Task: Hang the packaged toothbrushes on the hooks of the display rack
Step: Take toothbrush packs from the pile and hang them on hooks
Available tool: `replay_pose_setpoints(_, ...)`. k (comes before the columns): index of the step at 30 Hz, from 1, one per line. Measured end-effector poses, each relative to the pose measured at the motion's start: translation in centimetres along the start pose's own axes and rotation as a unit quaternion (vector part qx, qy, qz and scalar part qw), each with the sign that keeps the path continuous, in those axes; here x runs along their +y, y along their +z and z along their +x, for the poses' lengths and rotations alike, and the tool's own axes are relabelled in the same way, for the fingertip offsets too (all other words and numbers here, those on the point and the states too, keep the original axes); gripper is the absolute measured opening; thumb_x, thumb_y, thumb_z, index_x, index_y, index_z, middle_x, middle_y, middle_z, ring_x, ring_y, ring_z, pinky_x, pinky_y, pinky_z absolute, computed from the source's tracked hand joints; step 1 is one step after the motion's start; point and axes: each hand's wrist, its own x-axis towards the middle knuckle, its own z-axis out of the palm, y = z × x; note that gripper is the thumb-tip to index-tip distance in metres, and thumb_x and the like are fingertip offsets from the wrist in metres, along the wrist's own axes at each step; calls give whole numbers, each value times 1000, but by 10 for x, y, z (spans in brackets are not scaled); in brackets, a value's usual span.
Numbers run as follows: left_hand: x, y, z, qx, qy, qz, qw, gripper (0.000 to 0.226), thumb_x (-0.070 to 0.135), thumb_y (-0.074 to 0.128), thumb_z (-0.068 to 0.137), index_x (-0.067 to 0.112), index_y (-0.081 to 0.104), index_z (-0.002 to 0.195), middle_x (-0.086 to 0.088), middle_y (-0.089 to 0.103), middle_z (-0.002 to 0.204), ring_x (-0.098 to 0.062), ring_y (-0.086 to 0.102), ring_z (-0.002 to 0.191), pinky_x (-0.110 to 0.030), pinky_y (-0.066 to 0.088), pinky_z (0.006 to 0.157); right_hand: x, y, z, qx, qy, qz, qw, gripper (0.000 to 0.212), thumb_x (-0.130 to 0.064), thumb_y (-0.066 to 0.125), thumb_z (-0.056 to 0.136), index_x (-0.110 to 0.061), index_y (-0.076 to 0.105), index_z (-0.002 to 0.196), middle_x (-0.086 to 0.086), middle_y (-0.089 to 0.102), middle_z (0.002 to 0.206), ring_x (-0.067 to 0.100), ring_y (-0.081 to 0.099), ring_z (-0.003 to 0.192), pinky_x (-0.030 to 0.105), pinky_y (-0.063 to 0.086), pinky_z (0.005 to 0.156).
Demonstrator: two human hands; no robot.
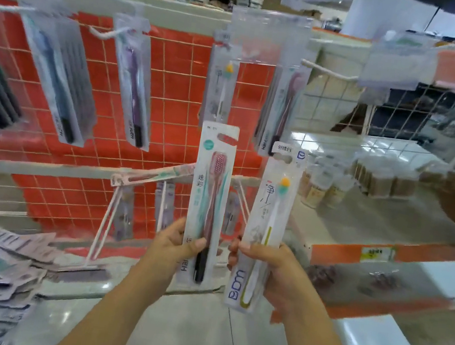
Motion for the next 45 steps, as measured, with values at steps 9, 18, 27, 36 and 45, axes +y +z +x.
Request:
replay_pose_setpoints(9,14,89,63,17,106,-4,994,34,-8,51,85,16,59,106,3,74,92,-12,69,92,-24,55,76,-39,-80,33,-16,3,2,1000,66,-9,83,44,8,62,105,26,65,90,37,61,80,51,50,84)
replay_pose_setpoints(18,30,143,95,18,181,-16,983,34,-10,50,84,16,57,105,8,73,85,-6,68,86,-17,53,71,-71,-127,59,-69,-13,32,997,76,-14,86,50,1,59,120,36,56,118,49,57,107,58,47,91)
replay_pose_setpoints(27,16,159,103,10,200,53,978,34,10,51,81,26,54,111,13,69,104,-9,63,105,-24,51,87,-61,-141,79,-58,36,15,998,57,-6,73,58,-1,64,115,34,58,116,47,58,106,64,40,96)
replay_pose_setpoints(36,35,151,145,93,190,248,945,25,18,49,90,7,47,112,-9,63,102,-26,61,98,-45,51,88,-67,-145,94,-64,58,4,996,49,-3,75,50,6,64,97,19,67,72,29,65,59,37,56,57)
replay_pose_setpoints(45,55,133,201,119,122,297,940,21,10,49,95,4,46,115,-8,59,103,-15,58,86,-13,47,64,-67,-138,89,-85,70,-8,994,32,2,65,58,8,63,90,15,64,67,25,62,59,34,55,61)
